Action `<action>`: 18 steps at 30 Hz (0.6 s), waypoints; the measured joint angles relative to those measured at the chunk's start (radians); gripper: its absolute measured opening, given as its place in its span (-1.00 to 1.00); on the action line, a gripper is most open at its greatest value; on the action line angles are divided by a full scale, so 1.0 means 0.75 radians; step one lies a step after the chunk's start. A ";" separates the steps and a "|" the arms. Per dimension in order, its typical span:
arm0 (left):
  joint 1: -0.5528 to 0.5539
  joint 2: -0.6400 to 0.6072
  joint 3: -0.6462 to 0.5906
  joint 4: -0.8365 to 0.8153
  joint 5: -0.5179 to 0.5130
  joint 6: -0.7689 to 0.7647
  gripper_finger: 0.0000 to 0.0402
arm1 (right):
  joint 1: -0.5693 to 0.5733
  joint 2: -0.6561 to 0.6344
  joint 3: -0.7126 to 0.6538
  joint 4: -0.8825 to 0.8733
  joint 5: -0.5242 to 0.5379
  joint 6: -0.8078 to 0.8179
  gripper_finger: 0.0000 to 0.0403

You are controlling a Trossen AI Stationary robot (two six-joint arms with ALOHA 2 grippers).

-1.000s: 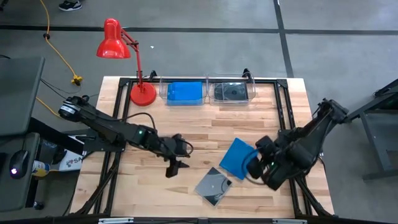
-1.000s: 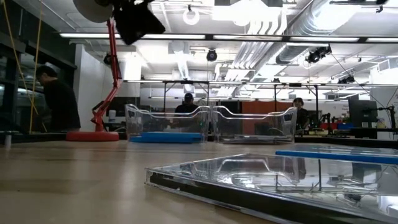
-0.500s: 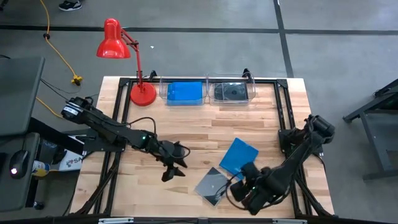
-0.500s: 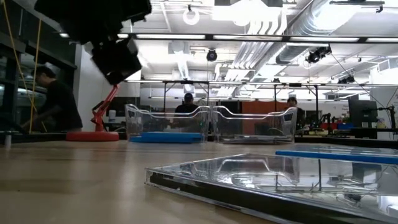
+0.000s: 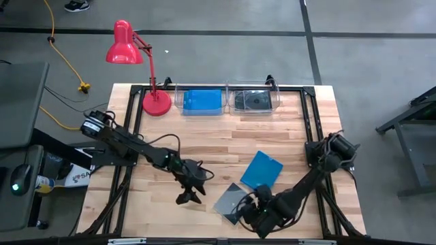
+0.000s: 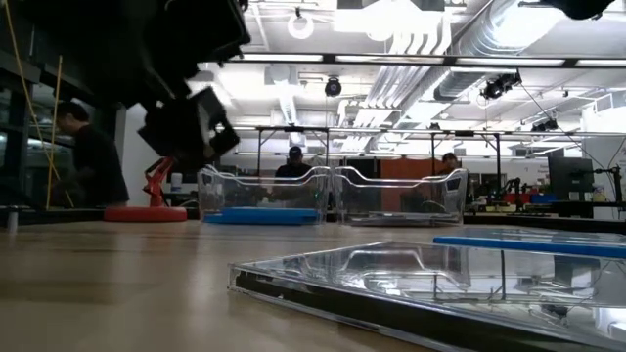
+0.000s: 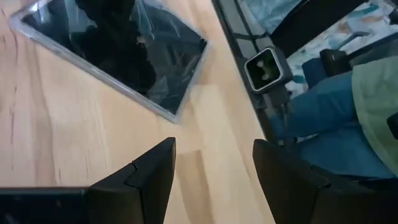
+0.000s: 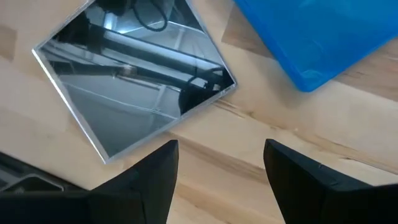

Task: Pick & place jewel cases by type
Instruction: Put the black cd case into the right transparent bin

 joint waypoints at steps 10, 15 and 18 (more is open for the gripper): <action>0.000 0.113 0.000 0.115 0.056 -0.006 0.06 | -0.060 0.003 0.000 0.018 -0.005 0.003 0.09; -0.013 0.136 0.000 0.118 0.058 -0.022 0.06 | -0.090 0.003 0.000 0.016 0.018 -0.019 0.09; -0.029 0.139 0.003 0.119 0.050 -0.038 0.06 | -0.108 0.006 0.000 0.011 0.043 -0.036 0.09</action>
